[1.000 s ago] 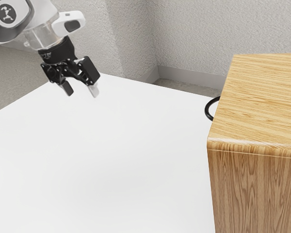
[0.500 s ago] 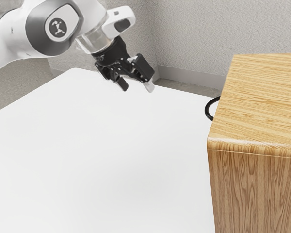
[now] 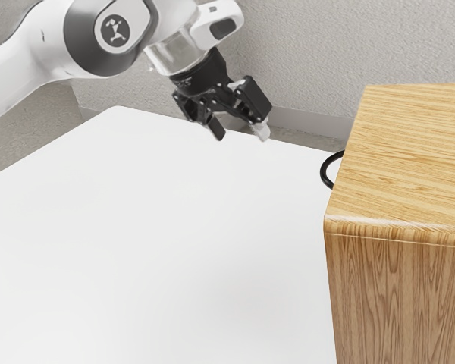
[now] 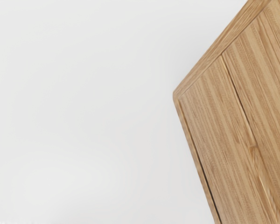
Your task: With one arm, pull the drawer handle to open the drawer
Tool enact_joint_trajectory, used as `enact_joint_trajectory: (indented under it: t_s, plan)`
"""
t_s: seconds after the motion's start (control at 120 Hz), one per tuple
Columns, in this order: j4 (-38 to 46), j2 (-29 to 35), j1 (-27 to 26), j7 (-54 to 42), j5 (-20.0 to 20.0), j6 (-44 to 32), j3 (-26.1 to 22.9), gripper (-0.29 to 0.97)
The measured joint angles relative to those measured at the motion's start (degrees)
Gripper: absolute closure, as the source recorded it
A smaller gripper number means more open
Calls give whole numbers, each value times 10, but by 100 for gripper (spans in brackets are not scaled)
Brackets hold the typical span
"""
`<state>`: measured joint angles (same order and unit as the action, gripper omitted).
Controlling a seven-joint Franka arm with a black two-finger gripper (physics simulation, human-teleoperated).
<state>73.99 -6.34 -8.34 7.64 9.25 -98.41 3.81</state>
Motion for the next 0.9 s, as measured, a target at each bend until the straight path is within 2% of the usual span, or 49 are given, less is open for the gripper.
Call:
enact_joint_trajectory:
  t_s: [0.217,0.567,0.708,0.9]
  plan:
    - [4,-6,-24,51,7,-15,-2,0]
    - [17,-8,-28,113,50,-52,0,0]
    - [29,-5,-47,132,57,-62,0,0]
    - [43,-1,-47,153,61,-69,1,0]
